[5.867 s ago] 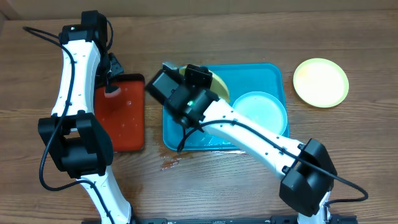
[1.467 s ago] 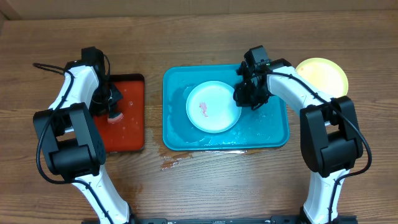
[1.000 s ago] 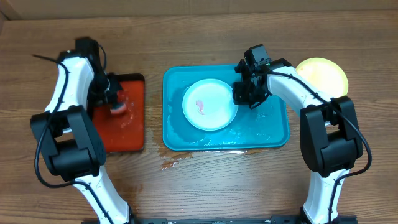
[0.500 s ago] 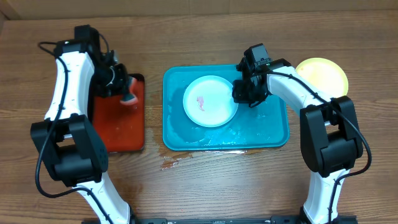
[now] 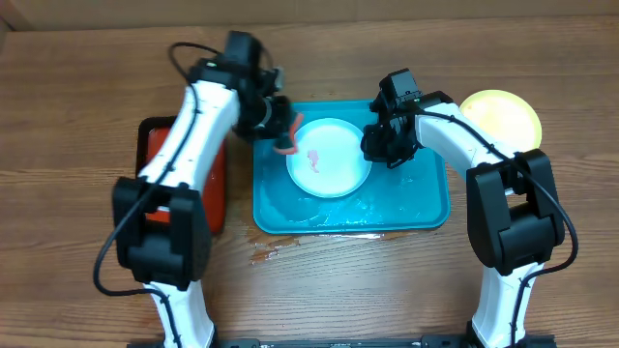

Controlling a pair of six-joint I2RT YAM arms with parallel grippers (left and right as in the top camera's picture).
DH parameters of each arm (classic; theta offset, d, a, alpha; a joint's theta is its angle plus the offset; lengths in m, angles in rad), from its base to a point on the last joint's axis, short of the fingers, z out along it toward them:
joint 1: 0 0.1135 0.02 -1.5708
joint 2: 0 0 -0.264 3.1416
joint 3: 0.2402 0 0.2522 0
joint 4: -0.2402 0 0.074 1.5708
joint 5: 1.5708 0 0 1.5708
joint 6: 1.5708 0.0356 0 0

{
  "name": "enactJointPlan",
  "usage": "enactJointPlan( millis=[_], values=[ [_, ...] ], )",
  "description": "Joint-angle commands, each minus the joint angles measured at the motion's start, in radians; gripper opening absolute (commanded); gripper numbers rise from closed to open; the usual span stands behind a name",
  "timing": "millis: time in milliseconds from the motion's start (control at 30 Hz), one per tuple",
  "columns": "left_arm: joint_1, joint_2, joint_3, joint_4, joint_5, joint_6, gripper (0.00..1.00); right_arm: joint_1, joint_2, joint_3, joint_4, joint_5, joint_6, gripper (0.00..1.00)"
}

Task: Clean dirty plates on tray and stack at the side
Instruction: 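Move the sponge in the left gripper from the red tray to the white plate, then scrub the white plate with the sponge in the left gripper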

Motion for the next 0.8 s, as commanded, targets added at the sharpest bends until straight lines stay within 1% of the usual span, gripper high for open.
enactJointPlan(
  millis=[0, 67, 200, 333, 433, 533, 667, 767],
  values=[
    [-0.093, -0.016, -0.074, 0.097, -0.116, -0.148, 0.04, 0.001, -0.003, -0.005, 0.006, 0.008, 0.031, 0.04],
    [-0.132, -0.016, -0.122, 0.175, -0.166, -0.191, 0.04, 0.001, -0.003, -0.005, 0.006, 0.008, 0.031, 0.04],
    [-0.178, -0.004, -0.201, 0.327, -0.175, -0.26, 0.04, 0.001, -0.002, -0.005, 0.005, 0.007, 0.031, 0.04],
    [-0.209, 0.043, -0.223, 0.399, -0.19, -0.326, 0.04, 0.001, -0.003, -0.005, 0.003, 0.007, 0.031, 0.04],
    [-0.223, 0.094, -0.223, 0.4, -0.189, -0.337, 0.04, 0.001, -0.002, -0.005, -0.004, 0.007, 0.031, 0.04],
    [-0.22, 0.113, -0.223, 0.389, -0.233, -0.306, 0.04, 0.001, -0.003, -0.005, -0.008, 0.007, 0.03, 0.04],
    [-0.2, 0.108, -0.212, 0.315, -0.449, -0.29, 0.04, 0.001, -0.003, -0.005, -0.017, 0.007, 0.03, 0.04],
    [-0.177, 0.108, -0.179, 0.246, -0.556, -0.246, 0.04, 0.001, -0.003, -0.005, -0.019, 0.007, 0.03, 0.04]
  ],
)
